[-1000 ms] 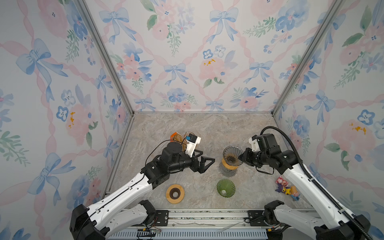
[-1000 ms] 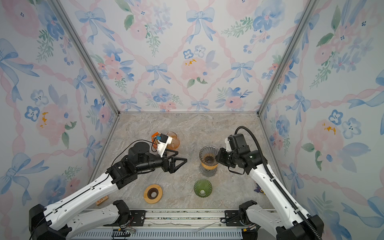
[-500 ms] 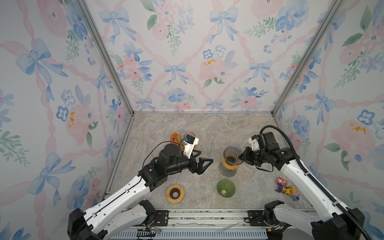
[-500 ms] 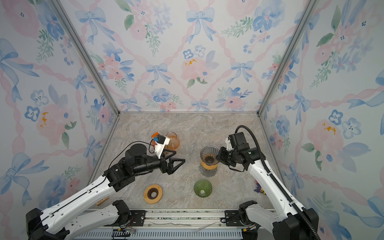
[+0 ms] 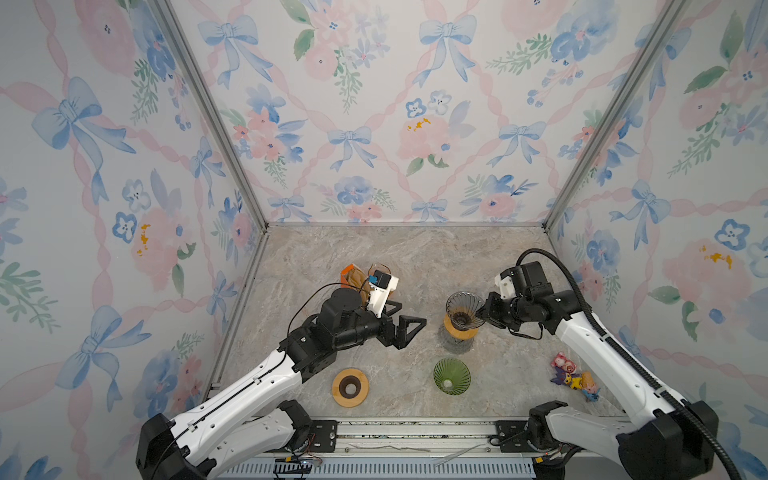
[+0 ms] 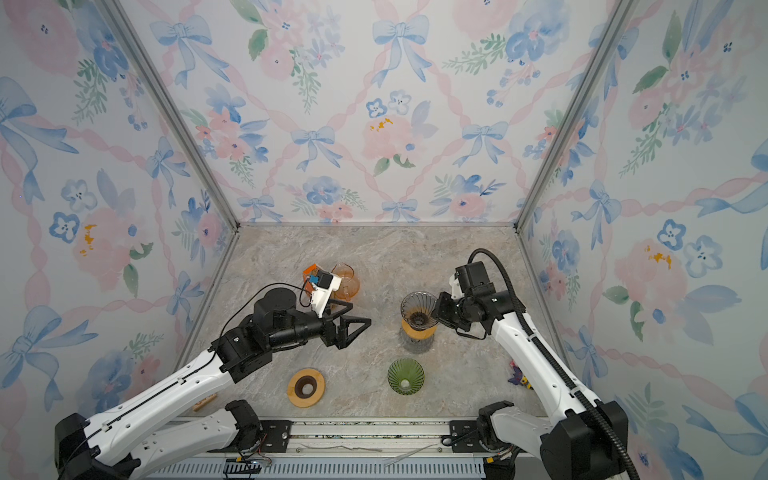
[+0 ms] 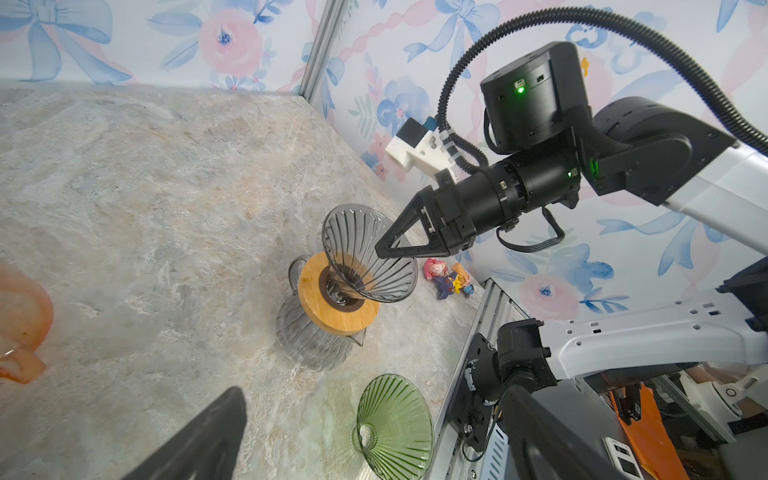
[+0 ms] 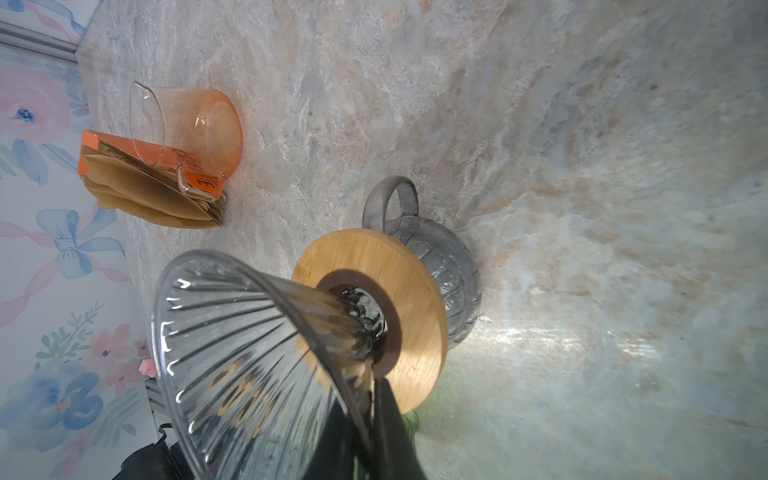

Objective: Place the coffee filter in the dripper
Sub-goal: 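Lower clear dripper into wooden ring with right gripper while left arm withdraws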

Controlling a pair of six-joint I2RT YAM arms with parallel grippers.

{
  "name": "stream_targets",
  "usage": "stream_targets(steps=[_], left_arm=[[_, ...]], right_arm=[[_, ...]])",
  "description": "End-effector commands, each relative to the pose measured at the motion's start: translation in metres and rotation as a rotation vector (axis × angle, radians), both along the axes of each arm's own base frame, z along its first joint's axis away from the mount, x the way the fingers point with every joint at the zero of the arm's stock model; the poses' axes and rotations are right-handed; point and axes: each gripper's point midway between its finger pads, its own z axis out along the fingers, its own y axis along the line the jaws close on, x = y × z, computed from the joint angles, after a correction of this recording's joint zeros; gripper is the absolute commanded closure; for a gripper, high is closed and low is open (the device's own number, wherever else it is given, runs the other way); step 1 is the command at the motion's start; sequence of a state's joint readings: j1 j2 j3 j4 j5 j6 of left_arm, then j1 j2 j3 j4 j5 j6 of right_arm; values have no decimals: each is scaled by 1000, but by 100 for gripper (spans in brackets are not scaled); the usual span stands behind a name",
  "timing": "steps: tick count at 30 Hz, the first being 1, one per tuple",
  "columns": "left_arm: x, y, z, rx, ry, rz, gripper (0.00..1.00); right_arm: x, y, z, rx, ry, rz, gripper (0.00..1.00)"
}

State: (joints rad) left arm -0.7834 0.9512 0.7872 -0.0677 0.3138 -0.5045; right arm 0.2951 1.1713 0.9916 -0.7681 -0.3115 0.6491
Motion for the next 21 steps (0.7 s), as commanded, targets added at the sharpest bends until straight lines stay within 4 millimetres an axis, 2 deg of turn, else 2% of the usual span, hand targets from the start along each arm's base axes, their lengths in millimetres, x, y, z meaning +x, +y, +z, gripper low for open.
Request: stream_targets(steps=[1,21], left_arm=[[1,-2,-3,5,-18,-1,2],[1,-6,-7,3,1,-9,2]], right_arm=[[5,2,7,13,-25,11,88],[1,1,-9,9,2,3,88]])
